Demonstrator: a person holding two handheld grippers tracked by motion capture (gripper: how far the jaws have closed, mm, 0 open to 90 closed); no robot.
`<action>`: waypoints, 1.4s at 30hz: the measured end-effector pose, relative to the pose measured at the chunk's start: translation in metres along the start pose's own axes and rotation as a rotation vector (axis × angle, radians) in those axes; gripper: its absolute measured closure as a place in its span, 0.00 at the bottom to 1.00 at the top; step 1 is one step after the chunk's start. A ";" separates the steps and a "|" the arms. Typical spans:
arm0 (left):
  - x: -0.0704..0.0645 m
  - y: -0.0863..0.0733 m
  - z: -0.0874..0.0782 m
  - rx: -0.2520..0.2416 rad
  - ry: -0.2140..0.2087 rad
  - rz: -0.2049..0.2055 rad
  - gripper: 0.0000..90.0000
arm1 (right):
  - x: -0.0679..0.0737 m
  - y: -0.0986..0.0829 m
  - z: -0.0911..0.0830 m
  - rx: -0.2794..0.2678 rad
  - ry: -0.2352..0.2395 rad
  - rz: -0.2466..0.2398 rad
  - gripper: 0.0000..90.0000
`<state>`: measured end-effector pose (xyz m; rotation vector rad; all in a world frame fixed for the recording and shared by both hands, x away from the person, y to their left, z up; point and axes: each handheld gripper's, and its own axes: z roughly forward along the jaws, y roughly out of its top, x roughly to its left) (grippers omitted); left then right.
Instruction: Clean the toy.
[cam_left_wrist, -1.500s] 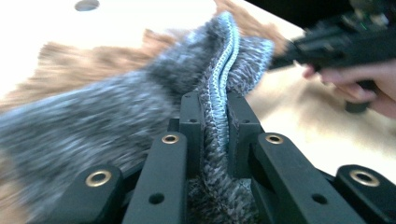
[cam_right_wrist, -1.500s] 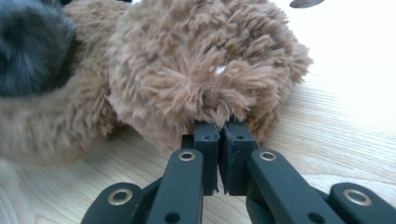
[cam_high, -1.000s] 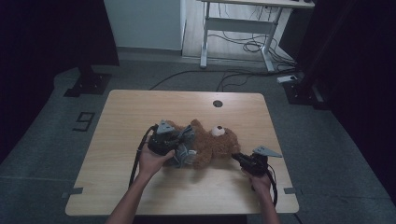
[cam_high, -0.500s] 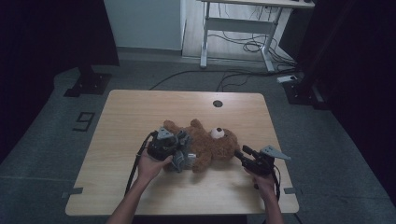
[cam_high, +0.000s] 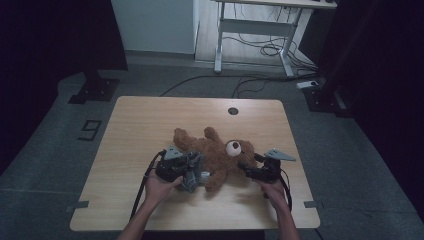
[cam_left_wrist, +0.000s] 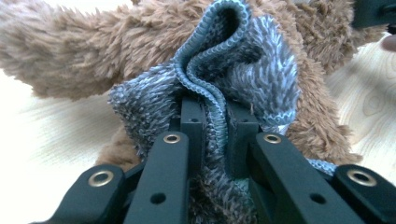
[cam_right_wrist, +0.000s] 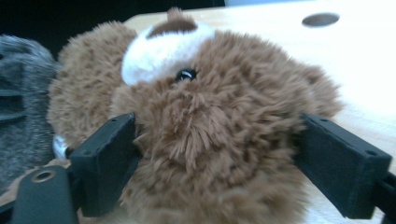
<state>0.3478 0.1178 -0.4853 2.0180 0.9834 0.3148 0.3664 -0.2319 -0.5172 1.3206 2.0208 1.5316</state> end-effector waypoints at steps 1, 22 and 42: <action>0.000 -0.001 0.000 0.004 0.001 0.007 0.89 | 0.000 -0.001 0.003 0.006 -0.001 0.001 0.14; -0.002 0.030 -0.015 -0.010 0.018 0.012 0.88 | 0.000 -0.017 0.010 0.004 -0.024 -0.012 0.50; -0.058 0.068 0.071 0.050 0.039 0.144 0.88 | 0.003 -0.020 0.010 -0.004 -0.047 -0.014 0.50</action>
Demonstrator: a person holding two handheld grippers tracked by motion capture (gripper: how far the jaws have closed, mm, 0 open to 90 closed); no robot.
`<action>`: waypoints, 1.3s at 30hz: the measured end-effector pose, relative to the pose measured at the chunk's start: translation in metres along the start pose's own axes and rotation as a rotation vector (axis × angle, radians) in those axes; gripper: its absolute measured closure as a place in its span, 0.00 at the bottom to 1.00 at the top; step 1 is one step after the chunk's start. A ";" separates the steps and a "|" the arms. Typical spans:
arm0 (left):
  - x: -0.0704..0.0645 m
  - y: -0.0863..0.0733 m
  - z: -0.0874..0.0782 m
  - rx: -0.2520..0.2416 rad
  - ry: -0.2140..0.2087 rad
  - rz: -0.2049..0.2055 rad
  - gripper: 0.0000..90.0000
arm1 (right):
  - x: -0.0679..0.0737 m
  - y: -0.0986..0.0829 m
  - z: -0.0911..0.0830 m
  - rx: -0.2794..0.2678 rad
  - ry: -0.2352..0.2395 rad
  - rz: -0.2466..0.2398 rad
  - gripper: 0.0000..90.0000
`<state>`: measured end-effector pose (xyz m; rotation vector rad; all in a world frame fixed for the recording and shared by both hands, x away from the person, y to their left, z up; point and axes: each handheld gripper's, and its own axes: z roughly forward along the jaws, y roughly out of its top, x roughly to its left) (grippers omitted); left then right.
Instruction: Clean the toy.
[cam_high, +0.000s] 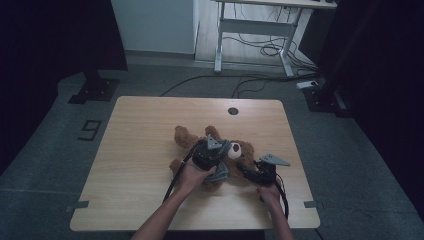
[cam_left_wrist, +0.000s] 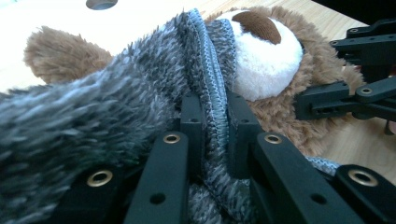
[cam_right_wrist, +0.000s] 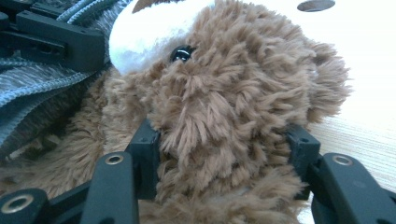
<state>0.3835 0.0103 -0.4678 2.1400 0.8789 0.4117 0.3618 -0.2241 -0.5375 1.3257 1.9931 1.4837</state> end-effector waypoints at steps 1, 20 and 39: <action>-0.002 0.002 -0.001 -0.005 0.003 0.010 0.88 | 0.000 0.000 0.000 -0.002 0.001 0.005 0.50; 0.046 -0.018 -0.053 -0.031 0.116 -0.057 0.89 | -0.001 -0.001 -0.002 0.004 0.008 0.004 0.49; 0.099 -0.086 -0.041 0.064 0.104 -0.267 0.90 | -0.002 -0.002 -0.002 0.010 0.018 0.007 0.49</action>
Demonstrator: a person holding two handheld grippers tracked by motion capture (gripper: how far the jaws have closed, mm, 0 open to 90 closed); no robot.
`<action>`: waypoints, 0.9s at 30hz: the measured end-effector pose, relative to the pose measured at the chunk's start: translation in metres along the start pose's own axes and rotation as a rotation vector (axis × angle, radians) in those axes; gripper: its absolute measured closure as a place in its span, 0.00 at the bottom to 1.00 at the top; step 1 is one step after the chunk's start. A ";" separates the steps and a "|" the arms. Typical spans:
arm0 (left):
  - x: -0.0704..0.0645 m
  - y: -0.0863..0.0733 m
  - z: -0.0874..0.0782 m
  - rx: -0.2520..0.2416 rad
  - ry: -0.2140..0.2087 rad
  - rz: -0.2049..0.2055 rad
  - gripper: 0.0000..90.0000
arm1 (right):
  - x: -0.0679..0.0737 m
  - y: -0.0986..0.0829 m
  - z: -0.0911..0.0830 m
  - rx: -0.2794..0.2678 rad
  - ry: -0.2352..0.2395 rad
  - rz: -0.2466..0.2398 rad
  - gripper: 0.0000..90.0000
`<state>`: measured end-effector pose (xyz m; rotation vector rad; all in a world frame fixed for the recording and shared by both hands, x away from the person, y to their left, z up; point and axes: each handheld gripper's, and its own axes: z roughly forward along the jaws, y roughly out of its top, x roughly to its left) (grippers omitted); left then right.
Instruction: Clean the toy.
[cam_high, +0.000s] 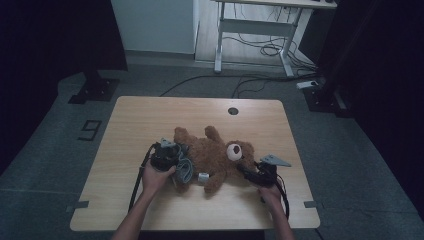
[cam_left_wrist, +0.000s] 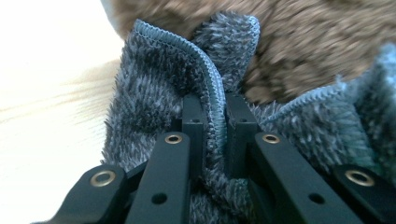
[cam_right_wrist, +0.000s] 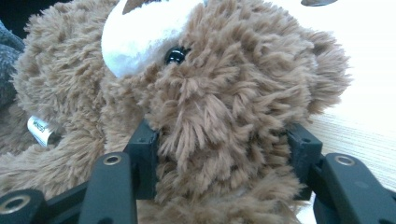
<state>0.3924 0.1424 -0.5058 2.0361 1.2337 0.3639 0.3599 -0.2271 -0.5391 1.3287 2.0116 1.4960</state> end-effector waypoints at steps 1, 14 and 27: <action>0.001 -0.001 0.000 0.003 0.003 -0.001 0.90 | 0.000 0.000 0.000 0.000 0.000 0.001 0.49; 0.025 -0.026 -0.010 0.012 0.041 -0.035 0.90 | -0.001 0.000 0.000 0.001 -0.002 0.014 0.49; -0.038 0.000 -0.067 -0.198 -0.109 0.112 0.90 | -0.001 0.000 0.000 0.002 -0.003 0.020 0.48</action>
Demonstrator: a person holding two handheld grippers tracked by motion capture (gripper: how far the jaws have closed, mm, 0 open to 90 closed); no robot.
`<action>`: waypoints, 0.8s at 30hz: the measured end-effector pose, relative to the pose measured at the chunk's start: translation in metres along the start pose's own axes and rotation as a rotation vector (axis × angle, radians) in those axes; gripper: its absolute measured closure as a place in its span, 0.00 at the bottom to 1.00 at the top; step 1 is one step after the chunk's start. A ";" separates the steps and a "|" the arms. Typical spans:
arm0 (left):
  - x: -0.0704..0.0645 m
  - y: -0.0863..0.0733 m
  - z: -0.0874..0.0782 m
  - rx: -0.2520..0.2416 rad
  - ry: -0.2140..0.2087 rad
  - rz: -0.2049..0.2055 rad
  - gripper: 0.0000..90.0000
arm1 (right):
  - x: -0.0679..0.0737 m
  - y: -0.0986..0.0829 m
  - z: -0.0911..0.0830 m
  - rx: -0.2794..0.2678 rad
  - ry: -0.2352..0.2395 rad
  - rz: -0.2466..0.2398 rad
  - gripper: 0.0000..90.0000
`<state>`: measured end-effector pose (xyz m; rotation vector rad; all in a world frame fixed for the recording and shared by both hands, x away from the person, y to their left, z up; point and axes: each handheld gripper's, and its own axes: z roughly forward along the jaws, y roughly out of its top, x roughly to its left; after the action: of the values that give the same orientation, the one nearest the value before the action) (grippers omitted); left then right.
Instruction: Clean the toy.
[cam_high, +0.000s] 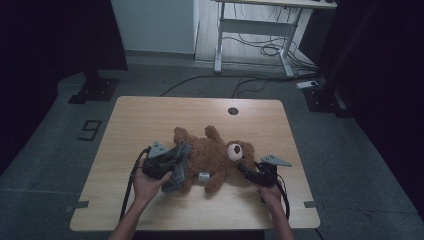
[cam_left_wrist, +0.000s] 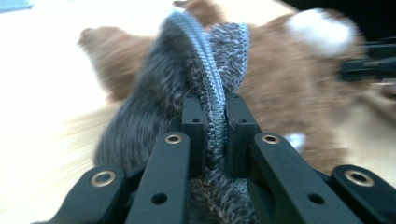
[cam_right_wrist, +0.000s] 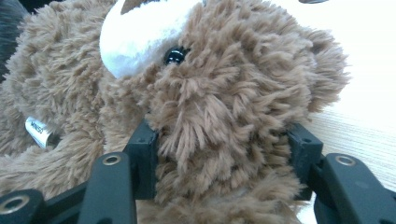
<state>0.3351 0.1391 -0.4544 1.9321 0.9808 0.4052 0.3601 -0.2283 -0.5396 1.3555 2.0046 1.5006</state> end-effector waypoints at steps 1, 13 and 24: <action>-0.014 0.004 0.005 0.008 -0.030 0.028 0.90 | 0.000 0.000 0.000 -0.001 0.000 0.002 0.48; -0.022 -0.019 0.042 0.100 -0.081 0.002 0.90 | 0.000 -0.001 0.000 -0.001 0.004 -0.002 0.48; -0.004 -0.047 0.025 0.146 -0.066 -0.016 0.90 | 0.000 -0.001 -0.001 0.001 0.008 -0.002 0.48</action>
<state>0.3260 0.1349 -0.5066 2.0533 1.0056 0.2654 0.3593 -0.2289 -0.5405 1.3496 2.0111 1.5072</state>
